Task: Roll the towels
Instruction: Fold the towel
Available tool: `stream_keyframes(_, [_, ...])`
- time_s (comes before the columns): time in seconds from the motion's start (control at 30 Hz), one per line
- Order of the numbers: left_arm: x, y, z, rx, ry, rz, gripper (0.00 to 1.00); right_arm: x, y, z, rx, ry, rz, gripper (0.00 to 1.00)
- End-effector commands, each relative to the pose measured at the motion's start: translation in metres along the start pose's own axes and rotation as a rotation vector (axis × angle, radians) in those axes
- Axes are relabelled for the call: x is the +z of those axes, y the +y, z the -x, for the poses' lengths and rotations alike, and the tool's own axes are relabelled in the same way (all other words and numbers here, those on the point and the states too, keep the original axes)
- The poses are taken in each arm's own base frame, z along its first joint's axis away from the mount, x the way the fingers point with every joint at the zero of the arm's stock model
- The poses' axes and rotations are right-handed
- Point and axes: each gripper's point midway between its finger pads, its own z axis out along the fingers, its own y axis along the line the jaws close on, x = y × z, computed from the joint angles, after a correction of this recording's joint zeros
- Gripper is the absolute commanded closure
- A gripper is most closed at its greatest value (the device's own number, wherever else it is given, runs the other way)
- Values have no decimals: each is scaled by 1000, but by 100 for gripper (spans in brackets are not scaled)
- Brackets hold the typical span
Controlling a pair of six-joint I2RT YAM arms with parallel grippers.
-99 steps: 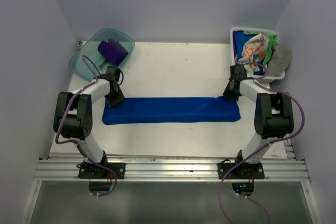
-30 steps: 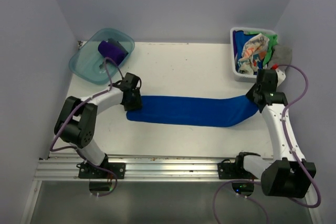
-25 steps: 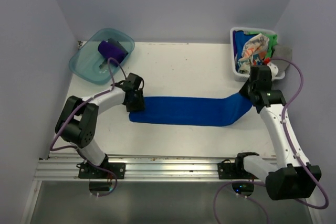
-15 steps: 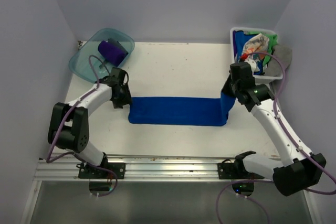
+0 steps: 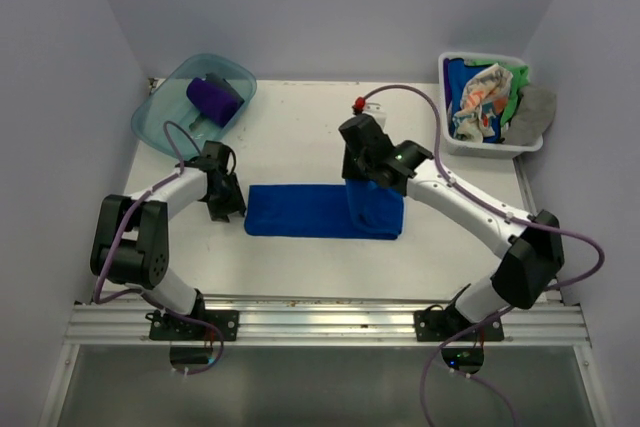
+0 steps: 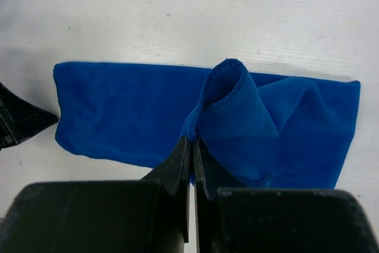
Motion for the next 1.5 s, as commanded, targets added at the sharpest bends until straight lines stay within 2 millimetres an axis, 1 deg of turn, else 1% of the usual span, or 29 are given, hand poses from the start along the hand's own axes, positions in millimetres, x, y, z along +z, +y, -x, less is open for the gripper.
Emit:
stream_keyframes(0.0, [5, -8, 0, -1, -2, -44, 51, 12, 46, 8, 2, -39, 68, 100])
stream_keyframes(0.03, [7, -8, -2, -1, 6, -43, 51, 17, 54, 6, -5, -33, 81, 100])
stream_keyframes(0.07, [8, -8, -2, -4, 9, -44, 52, 15, 69, 5, -14, -32, 109, 100])
stream_keyframes(0.1, [9, -7, -4, -3, 13, -38, 52, 27, 76, -4, -30, -8, 107, 100])
stream_keyframes(0.13, [9, -6, -3, -6, 10, -36, 52, 30, 85, -6, -36, -6, 121, 100])
stream_keyframes(0.17, [10, -5, -4, -9, 11, -32, 52, 28, 98, -5, -41, -10, 144, 100])
stream_keyframes(0.2, [10, -5, -4, -10, 11, -32, 52, 39, 103, -13, -55, 12, 139, 100])
stream_keyframes(0.23, [10, -5, -5, -12, 12, -33, 52, 42, 109, -16, -58, 20, 148, 100])
stream_keyframes(0.27, [10, -5, -5, -16, 9, -31, 52, 41, 121, -14, -61, 19, 171, 100])
stream_keyframes(0.3, [10, -5, -5, -19, 10, -33, 52, 43, 126, -16, -67, 23, 177, 100])
stream_keyframes(0.33, [10, -5, -6, -21, 10, -30, 52, 47, 136, -20, -75, 29, 189, 100])
stream_keyframes(0.4, [11, -4, -6, -24, 10, -30, 52, 49, 147, -24, -83, 39, 208, 100])
stream_keyframes(0.43, [11, -5, -7, -26, 12, -33, 53, 56, 150, -32, -95, 56, 202, 100])
stream_keyframes(0.47, [11, -5, -6, -29, 10, -33, 53, 55, 158, -31, -96, 51, 216, 100])
stream_keyframes(0.57, [11, -5, -7, -29, 10, -36, 53, 63, 168, -39, -110, 71, 226, 100])
stream_keyframes(0.73, [13, -4, -9, -30, 15, -33, 53, 72, 178, -48, -118, 91, 234, 100])
stream_keyframes(0.77, [13, -4, -10, -30, 17, -32, 53, 73, 181, -47, -116, 92, 239, 100])
stream_keyframes(0.8, [14, -4, -11, -30, 21, -31, 53, 77, 182, -52, -120, 101, 237, 100])
stream_keyframes(0.87, [16, -4, -12, -30, 25, -34, 53, 78, 186, -52, -118, 102, 245, 100])
stream_keyframes(0.9, [16, -4, -12, -30, 27, -35, 53, 80, 187, -56, -124, 112, 245, 100])
stream_keyframes(0.93, [17, -4, -13, -32, 31, -38, 53, 80, 190, -56, -126, 112, 248, 100])
stream_keyframes(1.2, [21, -3, -17, -35, 42, -36, 53, 94, 199, -73, -142, 149, 255, 100])
stream_keyframes(1.33, [24, -1, -21, -35, 51, -30, 53, 105, 202, -81, -150, 166, 257, 100])
stream_keyframes(1.37, [25, 0, -22, -36, 57, -24, 53, 109, 201, -86, -156, 176, 251, 100])
stream_keyframes(1.47, [26, 1, -23, -36, 61, -22, 53, 111, 203, -92, -160, 191, 261, 100])
